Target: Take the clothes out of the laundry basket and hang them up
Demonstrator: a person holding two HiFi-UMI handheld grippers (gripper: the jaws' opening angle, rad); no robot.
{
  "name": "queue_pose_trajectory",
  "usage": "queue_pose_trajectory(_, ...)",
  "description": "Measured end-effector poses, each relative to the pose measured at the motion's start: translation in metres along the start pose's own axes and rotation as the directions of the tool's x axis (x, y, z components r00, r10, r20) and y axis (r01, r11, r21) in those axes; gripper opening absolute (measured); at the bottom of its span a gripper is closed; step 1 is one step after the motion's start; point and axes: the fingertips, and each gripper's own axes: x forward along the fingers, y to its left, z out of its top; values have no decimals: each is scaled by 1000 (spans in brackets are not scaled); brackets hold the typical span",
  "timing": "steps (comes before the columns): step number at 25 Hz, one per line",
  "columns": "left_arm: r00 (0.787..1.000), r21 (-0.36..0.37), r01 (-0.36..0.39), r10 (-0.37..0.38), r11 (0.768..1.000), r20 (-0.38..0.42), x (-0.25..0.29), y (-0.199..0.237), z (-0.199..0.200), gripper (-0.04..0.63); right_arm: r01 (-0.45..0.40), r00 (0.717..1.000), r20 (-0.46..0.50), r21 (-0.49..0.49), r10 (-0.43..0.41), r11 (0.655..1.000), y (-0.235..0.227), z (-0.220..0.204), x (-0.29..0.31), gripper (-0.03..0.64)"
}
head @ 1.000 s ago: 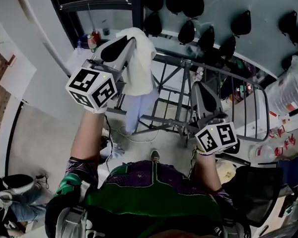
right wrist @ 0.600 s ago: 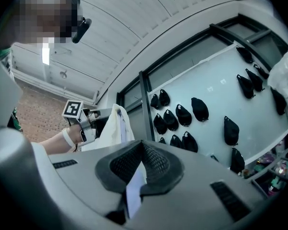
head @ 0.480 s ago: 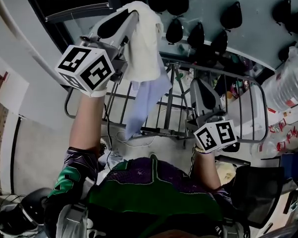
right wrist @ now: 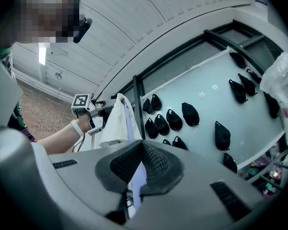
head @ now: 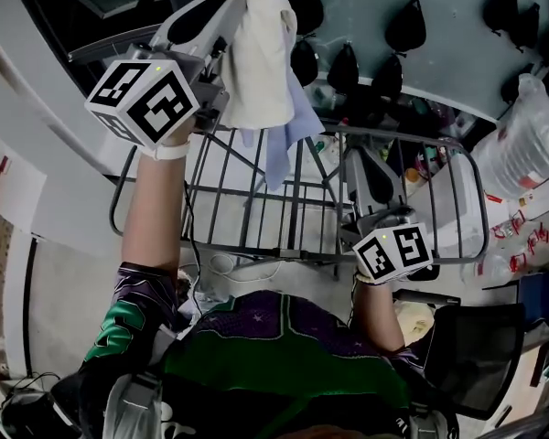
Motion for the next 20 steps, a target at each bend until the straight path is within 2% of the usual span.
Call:
queue_pose_trajectory(4,999,-18,-7,7,1000,-43,-1,0,-26,54,0,1000,-3,12,0,1000,-5,-4,-1,0)
queue_pose_trajectory(11,986,-108,-86,69,990,-154,-34,23,-105,54,-25,999,-43,32,26,999,-4,-24,13,0)
queue_pose_trajectory(20,937,-195,-166,94,967,-335,-102,32,-217,54,-57,993,-99,70,63,996,5,-54,23,2)
